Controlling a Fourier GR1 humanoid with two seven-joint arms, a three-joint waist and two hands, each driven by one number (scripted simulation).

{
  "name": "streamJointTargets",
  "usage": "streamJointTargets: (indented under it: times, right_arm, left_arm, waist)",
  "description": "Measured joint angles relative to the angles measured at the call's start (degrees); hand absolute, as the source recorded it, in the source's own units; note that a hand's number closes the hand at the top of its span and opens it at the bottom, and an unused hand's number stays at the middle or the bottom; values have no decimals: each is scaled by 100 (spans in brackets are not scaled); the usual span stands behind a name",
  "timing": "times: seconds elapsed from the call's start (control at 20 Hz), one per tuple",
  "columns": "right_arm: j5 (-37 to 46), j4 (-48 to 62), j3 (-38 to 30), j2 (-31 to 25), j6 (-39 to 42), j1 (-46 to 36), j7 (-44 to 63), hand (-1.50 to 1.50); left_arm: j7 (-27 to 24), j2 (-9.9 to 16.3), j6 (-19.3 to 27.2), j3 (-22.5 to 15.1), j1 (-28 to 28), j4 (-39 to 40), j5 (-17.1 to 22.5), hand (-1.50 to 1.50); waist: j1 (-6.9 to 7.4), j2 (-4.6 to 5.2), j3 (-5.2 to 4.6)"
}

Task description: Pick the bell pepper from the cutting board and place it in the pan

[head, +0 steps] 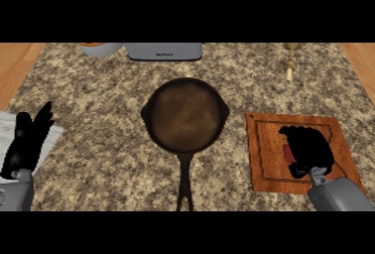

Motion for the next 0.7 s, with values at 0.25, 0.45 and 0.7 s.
streamJointTargets:
  times: [0.25, 0.45, 0.7]
  right_arm:
    - [476, 158, 27, -35, -277, -141, -197, 150]
    - [635, 32, -86, -7, -288, -95, -338, 150]
    - [24, 630, -370, -414, -438, -459, -1924, 150]
  left_arm:
    - [89, -38, -18, 20, -45, -52, -50, 0]
    - [32, -63, -41, 79, 110, -177, -86, 0]
    - [-14, -99, -68, 55, 45, -87, -112, 0]
  waist:
    - [-2, -3, -1]
    - [-4, -5, -1]
    - [40, 22, 4]
